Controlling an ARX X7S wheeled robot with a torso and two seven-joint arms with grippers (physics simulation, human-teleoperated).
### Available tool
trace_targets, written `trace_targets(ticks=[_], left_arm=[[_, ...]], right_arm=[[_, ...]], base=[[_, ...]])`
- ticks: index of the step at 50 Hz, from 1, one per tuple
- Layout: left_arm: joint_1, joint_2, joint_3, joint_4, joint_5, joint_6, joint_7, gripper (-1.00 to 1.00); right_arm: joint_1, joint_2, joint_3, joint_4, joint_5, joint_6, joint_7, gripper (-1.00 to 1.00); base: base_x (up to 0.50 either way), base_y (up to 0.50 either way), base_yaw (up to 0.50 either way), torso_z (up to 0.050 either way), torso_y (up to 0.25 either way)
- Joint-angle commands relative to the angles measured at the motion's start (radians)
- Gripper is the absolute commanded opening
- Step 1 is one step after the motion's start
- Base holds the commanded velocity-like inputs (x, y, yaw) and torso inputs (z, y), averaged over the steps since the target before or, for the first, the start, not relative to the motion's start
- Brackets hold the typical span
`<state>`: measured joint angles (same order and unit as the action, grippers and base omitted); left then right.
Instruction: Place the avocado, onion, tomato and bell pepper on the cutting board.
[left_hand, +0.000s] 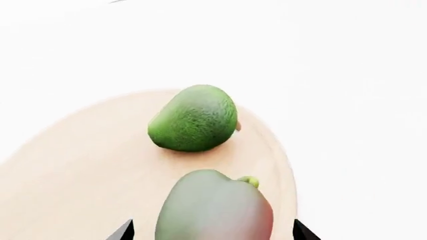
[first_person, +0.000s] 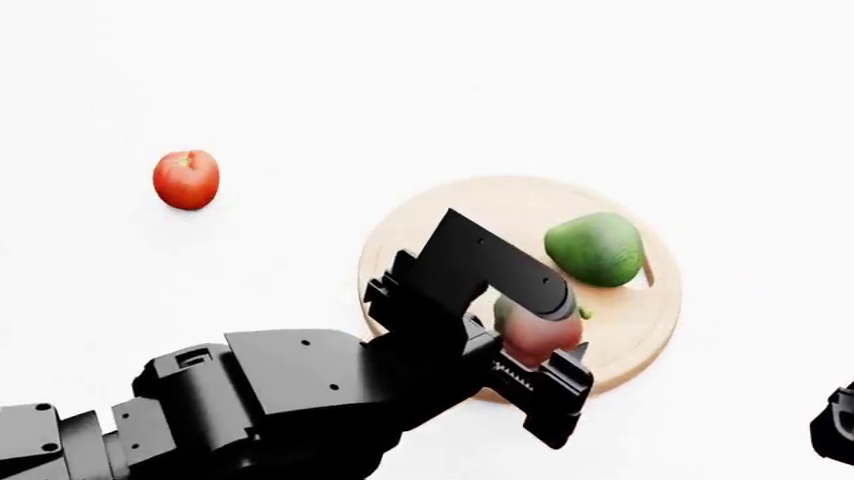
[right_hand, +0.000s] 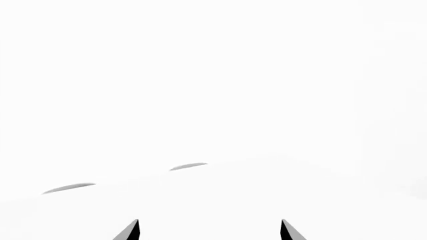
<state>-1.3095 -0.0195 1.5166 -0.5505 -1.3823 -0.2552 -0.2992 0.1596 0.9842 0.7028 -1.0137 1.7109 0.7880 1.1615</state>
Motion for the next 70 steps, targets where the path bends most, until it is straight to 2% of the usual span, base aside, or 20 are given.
trace_targets(ticks=[1, 6, 11, 17, 22, 27, 31, 35, 38, 41, 70], left_arm=[[-0.049, -0.065, -0.017, 0.135, -0.059, 0.017, -0.038, 1.0], [-0.145, -0.2, -0.109, 0.446, -0.134, 0.009, -0.113, 1.0], [-0.241, -0.372, -0.246, 0.805, -0.263, 0.016, -0.208, 1.0], [-0.278, -0.57, -0.348, 0.983, -0.319, 0.049, -0.309, 1.0], [-0.222, -0.729, -0.343, 1.032, -0.254, 0.057, -0.358, 1.0], [-0.059, -0.989, -0.373, 1.179, -0.215, 0.189, -0.472, 1.0], [0.052, -1.123, -0.364, 1.277, -0.13, 0.274, -0.569, 1.0], [0.176, -1.216, -0.342, 1.317, -0.058, 0.389, -0.641, 1.0], [0.218, -1.253, -0.338, 1.332, -0.007, 0.441, -0.676, 1.0], [0.239, -1.244, -0.334, 1.329, -0.002, 0.471, -0.68, 1.0], [0.284, -1.268, -0.329, 1.335, 0.005, 0.504, -0.704, 1.0]], right_arm=[[-0.013, -0.017, 0.01, -0.002, -0.003, 0.009, -0.009, 1.0], [-0.01, -0.025, 0.005, -0.001, -0.012, 0.011, -0.016, 1.0], [0.006, -0.025, -0.016, 0.0, -0.018, 0.009, -0.013, 1.0], [0.076, -0.037, -0.125, 0.01, -0.064, 0.009, -0.015, 1.0], [0.147, -0.029, -0.204, 0.022, -0.069, 0.005, -0.021, 1.0], [0.222, -0.065, -0.308, 0.049, -0.112, 0.012, -0.06, 1.0], [0.283, -0.065, -0.363, 0.063, -0.116, 0.018, -0.064, 1.0], [0.308, -0.061, -0.387, 0.064, -0.125, 0.026, -0.083, 1.0], [0.351, -0.049, -0.419, 0.067, -0.133, 0.04, -0.088, 1.0], [0.388, -0.03, -0.439, 0.053, -0.112, 0.045, -0.073, 1.0], [0.462, -0.022, -0.513, 0.066, -0.08, 0.059, -0.043, 1.0]], base=[[0.0, 0.0, 0.0, 0.0, 0.0], [0.0, 0.0, 0.0, 0.0, 0.0], [0.0, 0.0, 0.0, 0.0, 0.0], [0.0, 0.0, 0.0, 0.0, 0.0], [0.0, 0.0, 0.0, 0.0, 0.0], [0.0, 0.0, 0.0, 0.0, 0.0], [0.0, 0.0, 0.0, 0.0, 0.0], [0.0, 0.0, 0.0, 0.0, 0.0], [0.0, 0.14, 0.0, 0.0, 0.0], [0.0, 0.5, 0.0, 0.0, 0.0], [0.0, 0.5, 0.0, 0.0, 0.0]])
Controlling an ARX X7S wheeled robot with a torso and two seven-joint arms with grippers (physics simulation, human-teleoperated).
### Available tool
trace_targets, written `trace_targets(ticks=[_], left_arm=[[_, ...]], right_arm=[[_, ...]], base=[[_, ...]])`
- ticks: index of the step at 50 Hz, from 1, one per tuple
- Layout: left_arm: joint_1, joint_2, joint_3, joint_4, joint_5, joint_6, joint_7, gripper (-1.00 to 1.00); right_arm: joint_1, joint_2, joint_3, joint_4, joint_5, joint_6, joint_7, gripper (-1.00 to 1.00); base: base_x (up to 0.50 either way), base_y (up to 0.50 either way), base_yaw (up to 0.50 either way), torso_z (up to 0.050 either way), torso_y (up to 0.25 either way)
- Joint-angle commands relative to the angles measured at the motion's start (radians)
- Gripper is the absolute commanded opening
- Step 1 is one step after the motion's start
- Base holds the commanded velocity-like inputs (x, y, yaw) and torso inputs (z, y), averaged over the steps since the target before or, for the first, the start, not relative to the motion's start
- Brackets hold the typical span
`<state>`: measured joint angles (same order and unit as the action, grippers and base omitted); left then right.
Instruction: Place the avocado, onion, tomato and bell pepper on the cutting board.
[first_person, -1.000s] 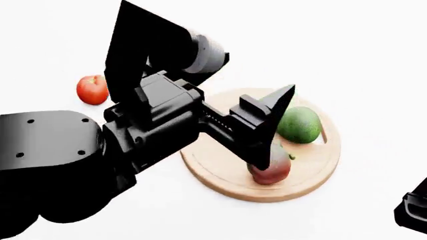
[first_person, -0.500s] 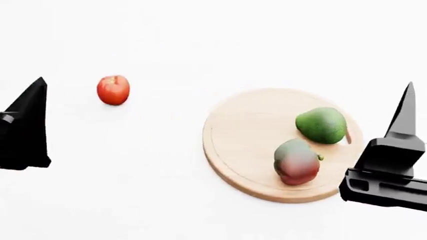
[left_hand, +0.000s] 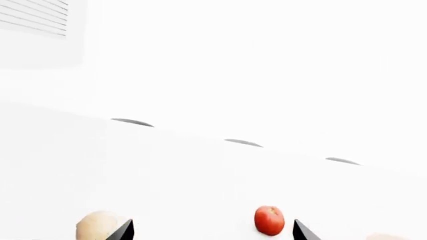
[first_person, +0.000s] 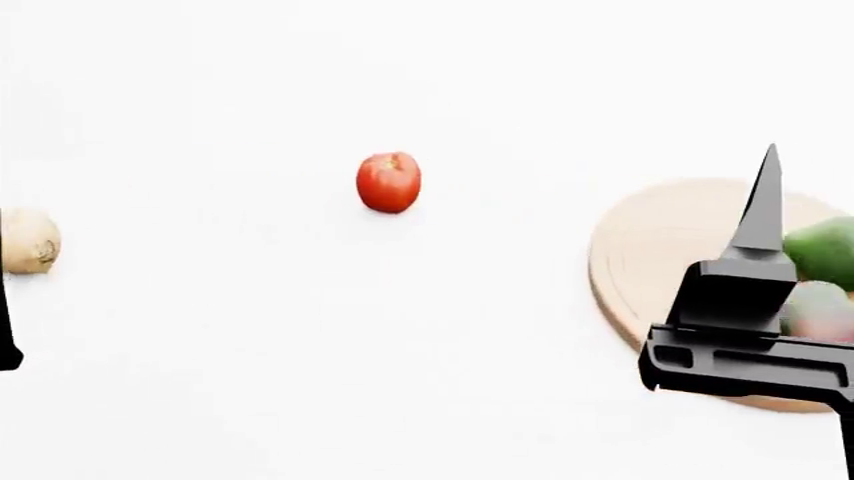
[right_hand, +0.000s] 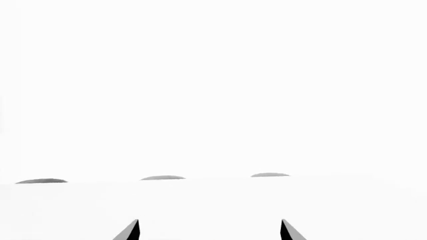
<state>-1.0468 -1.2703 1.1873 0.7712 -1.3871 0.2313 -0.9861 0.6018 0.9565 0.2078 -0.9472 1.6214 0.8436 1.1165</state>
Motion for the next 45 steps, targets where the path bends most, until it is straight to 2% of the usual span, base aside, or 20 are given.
trace_targets(ticks=[1, 13, 19, 25, 45], left_arm=[[0.021, -0.017, 0.0, 0.013, 0.012, 0.017, -0.018, 1.0], [0.034, -0.015, 0.002, 0.011, 0.019, 0.025, -0.018, 1.0], [0.045, -0.019, 0.004, 0.012, 0.028, 0.034, -0.02, 1.0], [0.044, -0.016, 0.001, 0.012, 0.03, 0.033, -0.023, 1.0], [0.04, -0.025, -0.009, 0.036, 0.03, 0.029, -0.042, 1.0]], right_arm=[[0.02, 0.006, -0.019, -0.001, 0.008, 0.004, 0.001, 1.0], [0.033, 0.004, -0.032, 0.005, 0.004, 0.007, 0.003, 1.0], [0.064, -0.006, -0.036, 0.016, 0.041, -0.016, -0.005, 1.0], [0.118, 0.005, -0.078, 0.034, 0.058, 0.002, 0.0, 1.0], [0.144, 0.031, -0.085, 0.027, 0.107, -0.003, 0.019, 1.0]], base=[[0.0, 0.5, 0.0, 0.0, 0.0], [0.0, 0.5, 0.0, 0.0, 0.0], [0.03, 0.0, 0.0, 0.0, 0.0], [0.5, 0.0, 0.0, 0.0, 0.0], [0.5, 0.0, 0.0, 0.0, 0.001]])
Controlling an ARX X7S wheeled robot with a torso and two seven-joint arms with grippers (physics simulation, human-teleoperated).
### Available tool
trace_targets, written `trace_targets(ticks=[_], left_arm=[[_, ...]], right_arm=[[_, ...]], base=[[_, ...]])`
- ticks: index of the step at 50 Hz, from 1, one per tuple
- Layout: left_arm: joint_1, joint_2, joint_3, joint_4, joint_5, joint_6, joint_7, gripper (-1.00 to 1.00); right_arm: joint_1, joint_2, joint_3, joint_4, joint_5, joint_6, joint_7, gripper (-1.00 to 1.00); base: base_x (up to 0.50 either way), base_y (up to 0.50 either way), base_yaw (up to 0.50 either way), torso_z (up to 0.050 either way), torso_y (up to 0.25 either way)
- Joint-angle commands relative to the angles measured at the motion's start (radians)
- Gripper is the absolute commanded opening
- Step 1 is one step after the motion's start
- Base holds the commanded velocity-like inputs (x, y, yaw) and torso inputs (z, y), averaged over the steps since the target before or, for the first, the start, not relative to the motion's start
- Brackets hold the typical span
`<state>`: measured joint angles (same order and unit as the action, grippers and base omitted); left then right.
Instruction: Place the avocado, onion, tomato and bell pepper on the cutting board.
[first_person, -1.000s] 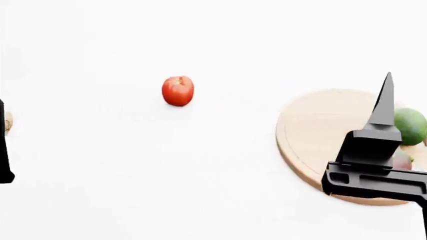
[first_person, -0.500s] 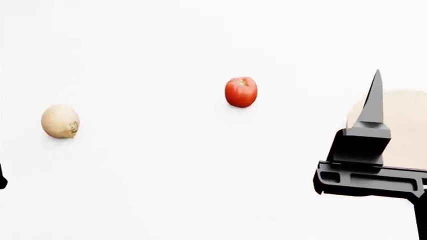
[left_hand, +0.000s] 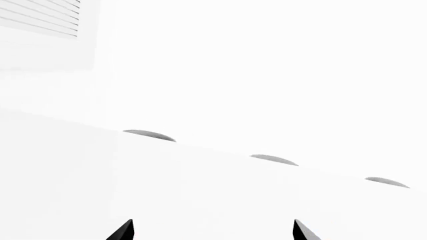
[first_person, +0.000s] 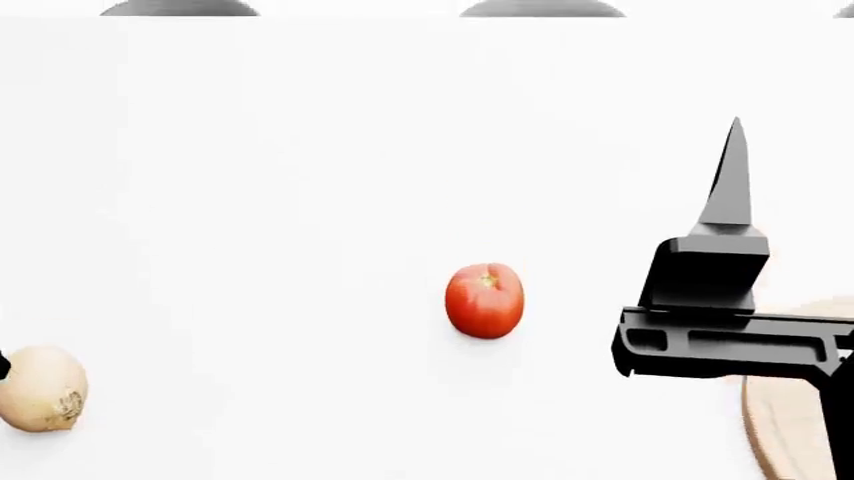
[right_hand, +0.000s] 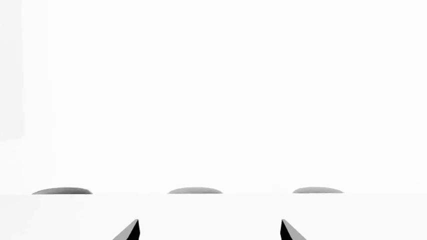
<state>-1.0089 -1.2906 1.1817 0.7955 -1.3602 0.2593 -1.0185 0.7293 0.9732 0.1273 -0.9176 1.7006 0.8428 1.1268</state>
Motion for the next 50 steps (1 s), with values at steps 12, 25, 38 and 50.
trace_targets(ticks=[12, 25, 38, 50], left_arm=[[0.001, 0.003, -0.008, 0.006, -0.003, 0.0, -0.009, 1.0], [-0.009, 0.012, -0.017, -0.012, -0.016, -0.007, 0.005, 1.0], [0.018, 0.006, -0.012, -0.031, 0.002, 0.02, 0.023, 1.0], [0.048, -0.011, -0.006, -0.03, 0.0, 0.052, 0.05, 1.0]], right_arm=[[0.183, -0.015, -0.129, 0.099, 0.242, -0.04, 0.019, 1.0], [0.471, -0.243, -0.458, 0.376, 0.18, 0.125, -0.091, 1.0], [0.423, -0.377, -0.587, 0.616, -0.15, 0.133, -0.32, 1.0], [0.325, -0.426, -0.665, 0.717, -0.316, 0.071, -0.4, 1.0]], base=[[0.25, 0.0, 0.0, 0.0, 0.002], [0.0, 0.0, 0.0, 0.0, 0.0], [0.0, 0.0, 0.0, 0.0, 0.0], [0.0, 0.0, 0.0, 0.0, 0.0]])
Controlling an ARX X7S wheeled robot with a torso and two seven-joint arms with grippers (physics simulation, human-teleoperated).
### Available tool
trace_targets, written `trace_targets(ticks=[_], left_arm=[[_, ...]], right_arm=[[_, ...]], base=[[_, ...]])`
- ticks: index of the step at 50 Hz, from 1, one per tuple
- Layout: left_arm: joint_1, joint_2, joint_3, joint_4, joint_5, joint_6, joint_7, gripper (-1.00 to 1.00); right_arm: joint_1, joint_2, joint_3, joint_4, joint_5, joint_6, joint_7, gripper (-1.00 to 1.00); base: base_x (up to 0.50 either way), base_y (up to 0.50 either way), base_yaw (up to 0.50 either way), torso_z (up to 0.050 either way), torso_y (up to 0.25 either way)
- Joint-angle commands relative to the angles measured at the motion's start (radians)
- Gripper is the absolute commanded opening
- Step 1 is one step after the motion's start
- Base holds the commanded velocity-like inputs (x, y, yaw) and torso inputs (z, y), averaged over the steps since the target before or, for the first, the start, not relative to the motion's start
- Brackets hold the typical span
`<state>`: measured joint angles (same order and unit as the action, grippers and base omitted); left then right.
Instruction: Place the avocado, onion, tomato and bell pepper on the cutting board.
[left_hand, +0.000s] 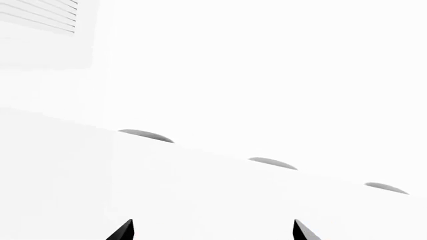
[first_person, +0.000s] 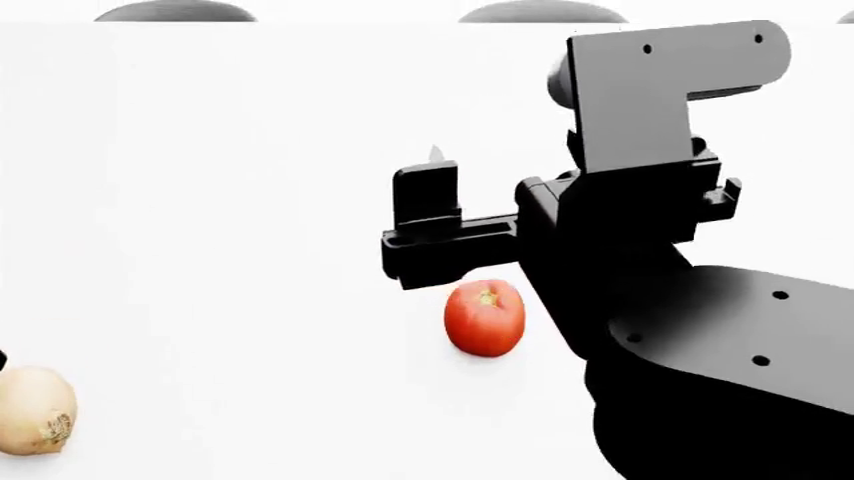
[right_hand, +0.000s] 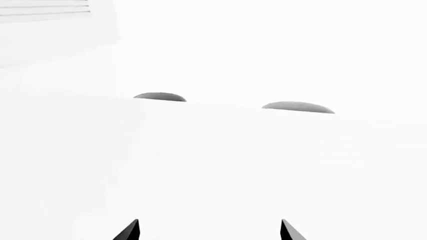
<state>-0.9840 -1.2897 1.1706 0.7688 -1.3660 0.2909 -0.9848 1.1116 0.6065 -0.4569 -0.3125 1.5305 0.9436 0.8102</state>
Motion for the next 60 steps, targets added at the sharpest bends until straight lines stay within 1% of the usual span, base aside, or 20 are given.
trace_targets(ticks=[1, 8, 9, 10, 21, 29, 35, 41, 44, 60], left_arm=[[0.024, -0.015, 0.005, -0.002, 0.003, 0.022, 0.017, 1.0], [0.037, -0.034, 0.008, 0.021, 0.009, 0.032, 0.012, 1.0], [0.048, -0.053, 0.012, 0.051, 0.012, 0.038, -0.001, 1.0], [0.048, -0.054, 0.012, 0.057, 0.013, 0.038, -0.004, 1.0], [0.051, -0.05, 0.012, 0.063, 0.014, 0.033, -0.011, 1.0], [0.05, -0.045, 0.01, 0.058, 0.011, 0.028, -0.008, 1.0], [0.056, -0.044, 0.011, 0.06, 0.015, 0.031, -0.007, 1.0], [0.061, -0.043, 0.012, 0.06, 0.016, 0.035, -0.005, 1.0], [0.063, -0.046, 0.012, 0.061, 0.016, 0.036, -0.006, 1.0], [0.046, -0.051, -0.001, 0.087, -0.002, 0.018, -0.011, 1.0]], right_arm=[[-0.069, -0.06, -0.086, 0.115, -0.156, -0.035, -0.084, 1.0], [-0.137, -0.05, -0.106, 0.101, -0.18, -0.048, -0.059, 1.0], [-0.201, -0.035, -0.11, 0.081, -0.187, -0.061, -0.03, 1.0], [-0.208, -0.032, -0.11, 0.076, -0.187, -0.062, -0.027, 1.0], [-0.228, -0.027, -0.115, 0.069, -0.186, -0.066, -0.02, 1.0], [-0.213, -0.042, -0.134, 0.097, -0.213, -0.069, -0.051, 1.0], [-0.183, -0.074, -0.164, 0.169, -0.272, -0.088, -0.117, 1.0], [-0.169, -0.131, -0.208, 0.338, -0.389, -0.169, -0.222, 1.0], [-0.169, -0.148, -0.22, 0.397, -0.42, -0.195, -0.251, 1.0], [-0.18, -0.208, -0.259, 0.517, -0.471, -0.243, -0.312, 1.0]], base=[[0.0, 0.0, 0.0, 0.0, 0.0], [0.0, 0.0, 0.0, 0.0, 0.0], [0.0, 0.0, 0.0, 0.0, 0.0], [0.0, 0.0, 0.0, 0.0, 0.0], [0.0, 0.0, 0.0, 0.0, 0.0], [0.0, 0.0, 0.0, 0.0, 0.0], [0.0, 0.0, 0.0, 0.0, 0.0], [0.0, 0.0, 0.0, 0.0, 0.0], [0.0, 0.0, 0.0, 0.0, 0.0], [0.0, 0.0, 0.0, 0.0, 0.0]])
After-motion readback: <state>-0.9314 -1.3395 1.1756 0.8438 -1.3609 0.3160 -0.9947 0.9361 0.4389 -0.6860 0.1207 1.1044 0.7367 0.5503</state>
